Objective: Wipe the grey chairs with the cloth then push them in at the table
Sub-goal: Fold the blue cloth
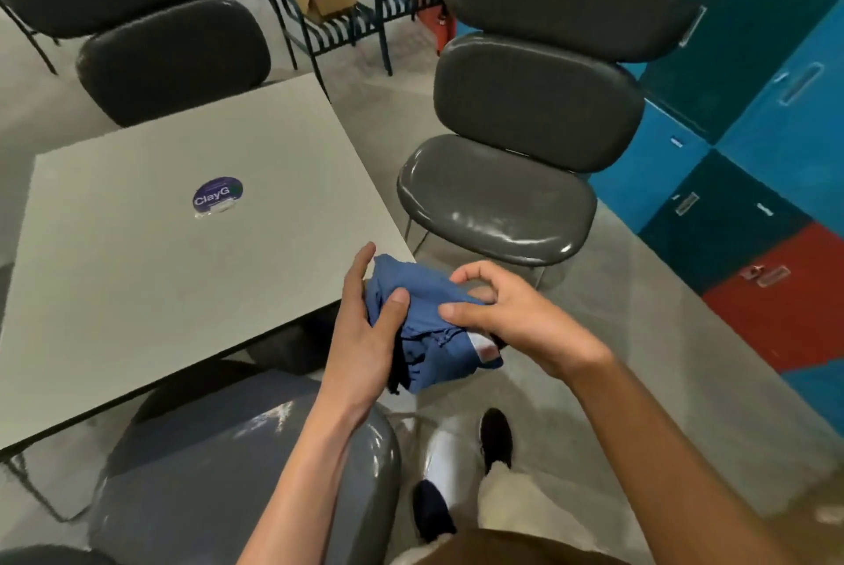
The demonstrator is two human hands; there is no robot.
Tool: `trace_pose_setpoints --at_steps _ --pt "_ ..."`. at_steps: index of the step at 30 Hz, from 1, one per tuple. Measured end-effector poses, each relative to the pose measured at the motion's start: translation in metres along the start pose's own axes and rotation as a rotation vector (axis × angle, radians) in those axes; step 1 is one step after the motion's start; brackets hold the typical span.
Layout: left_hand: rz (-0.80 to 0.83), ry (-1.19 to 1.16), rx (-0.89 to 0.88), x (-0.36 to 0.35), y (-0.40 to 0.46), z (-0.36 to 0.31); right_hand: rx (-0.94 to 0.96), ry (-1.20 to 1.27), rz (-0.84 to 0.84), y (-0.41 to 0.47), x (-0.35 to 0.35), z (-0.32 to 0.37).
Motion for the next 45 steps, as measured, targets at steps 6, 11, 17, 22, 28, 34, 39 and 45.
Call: trace_pose_setpoints --at_steps 6,11,17,22,28,34,39,45 --pt "0.167 0.131 -0.008 -0.055 -0.002 0.003 -0.061 -0.002 -0.101 -0.046 0.045 -0.022" --pt "0.241 0.243 -0.013 -0.108 -0.004 0.005 0.005 0.049 -0.219 -0.076 0.085 -0.028" --pt "0.297 0.266 -0.048 -0.170 -0.001 0.004 -0.001 0.031 -0.294 -0.106 0.133 -0.042" --pt "0.316 0.289 -0.129 -0.242 -0.002 0.004 -0.022 0.051 -0.365 -0.133 0.194 -0.058" --pt "0.313 0.317 -0.165 -0.324 0.000 0.010 -0.038 0.077 -0.395 -0.153 0.268 -0.076" --pt "0.312 0.338 -0.204 -0.392 0.004 0.012 -0.033 0.028 -0.408 -0.167 0.334 -0.086" --pt "0.302 0.337 -0.224 -0.433 0.022 0.008 -0.031 -0.078 -0.416 -0.162 0.384 -0.084" --pt "0.295 0.328 -0.244 -0.481 0.064 -0.003 -0.031 -0.123 -0.397 -0.135 0.441 -0.078"
Point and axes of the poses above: each hand's wrist, its own y-axis towards the middle knuckle, its own x-axis out of the back of the hand, z = x × y, the point moved 10 cm from there along y, towards the middle knuckle, and after that the axes turned 10 degrees about x, right-handed, at the moved point
